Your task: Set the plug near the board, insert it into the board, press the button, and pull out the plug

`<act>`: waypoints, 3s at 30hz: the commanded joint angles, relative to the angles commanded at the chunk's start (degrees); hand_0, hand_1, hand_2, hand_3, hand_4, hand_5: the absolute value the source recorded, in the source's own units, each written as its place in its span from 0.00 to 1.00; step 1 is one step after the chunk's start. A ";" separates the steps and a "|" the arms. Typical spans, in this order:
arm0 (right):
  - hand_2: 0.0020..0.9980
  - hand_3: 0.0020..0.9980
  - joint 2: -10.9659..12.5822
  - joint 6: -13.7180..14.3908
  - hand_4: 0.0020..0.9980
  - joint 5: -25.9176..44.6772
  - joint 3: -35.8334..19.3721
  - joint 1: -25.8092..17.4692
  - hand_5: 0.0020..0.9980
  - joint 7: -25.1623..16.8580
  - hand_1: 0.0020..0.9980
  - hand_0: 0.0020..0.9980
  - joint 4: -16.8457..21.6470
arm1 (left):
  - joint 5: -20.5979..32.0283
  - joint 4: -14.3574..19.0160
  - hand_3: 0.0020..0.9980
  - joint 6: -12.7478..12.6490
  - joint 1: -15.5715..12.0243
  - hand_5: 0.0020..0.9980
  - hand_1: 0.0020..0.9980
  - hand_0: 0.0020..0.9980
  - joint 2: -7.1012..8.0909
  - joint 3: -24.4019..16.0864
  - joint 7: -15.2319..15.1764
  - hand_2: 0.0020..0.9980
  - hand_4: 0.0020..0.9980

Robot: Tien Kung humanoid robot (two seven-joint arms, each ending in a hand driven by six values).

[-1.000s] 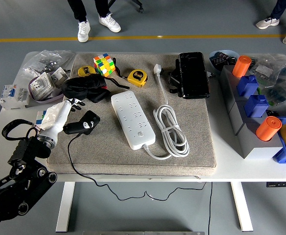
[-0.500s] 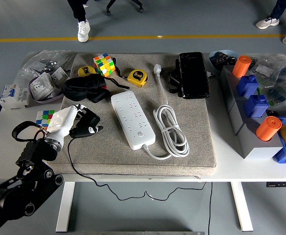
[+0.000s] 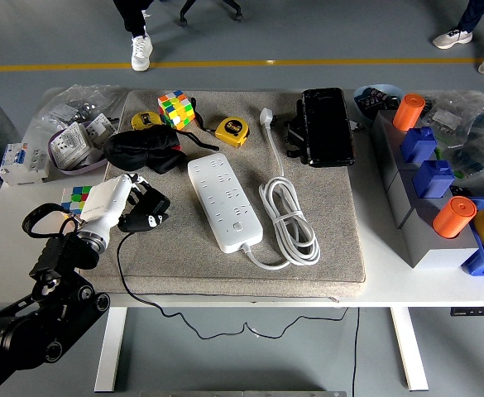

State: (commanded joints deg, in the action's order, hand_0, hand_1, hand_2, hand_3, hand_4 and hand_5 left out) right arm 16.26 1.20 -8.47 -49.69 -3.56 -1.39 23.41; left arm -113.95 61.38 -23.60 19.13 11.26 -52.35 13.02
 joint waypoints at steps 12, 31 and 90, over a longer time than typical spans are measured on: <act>0.65 0.52 -0.20 -0.01 0.82 0.05 0.16 -0.24 0.54 -0.10 0.66 0.61 -0.02 | 0.54 1.66 0.55 -0.70 -0.41 0.00 0.40 0.25 0.27 -0.02 -1.25 0.41 0.75; 0.64 0.51 -0.21 0.03 0.82 0.21 0.36 -0.02 0.54 -0.30 0.66 0.61 -0.05 | 13.80 -0.45 0.54 -0.96 7.26 0.00 0.40 0.25 3.06 10.16 -18.27 0.42 0.75; 0.64 0.51 0.07 0.14 0.82 -0.06 -0.05 0.23 0.53 -0.94 0.66 0.60 0.52 | 11.83 -9.48 0.55 0.20 13.99 0.01 0.40 0.27 1.78 18.09 -19.28 0.42 0.75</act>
State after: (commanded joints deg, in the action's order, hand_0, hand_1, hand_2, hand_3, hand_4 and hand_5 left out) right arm 16.33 1.35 -8.53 -49.74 -3.33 -2.33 23.93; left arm -102.12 51.90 -23.40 33.12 13.04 -34.25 -6.26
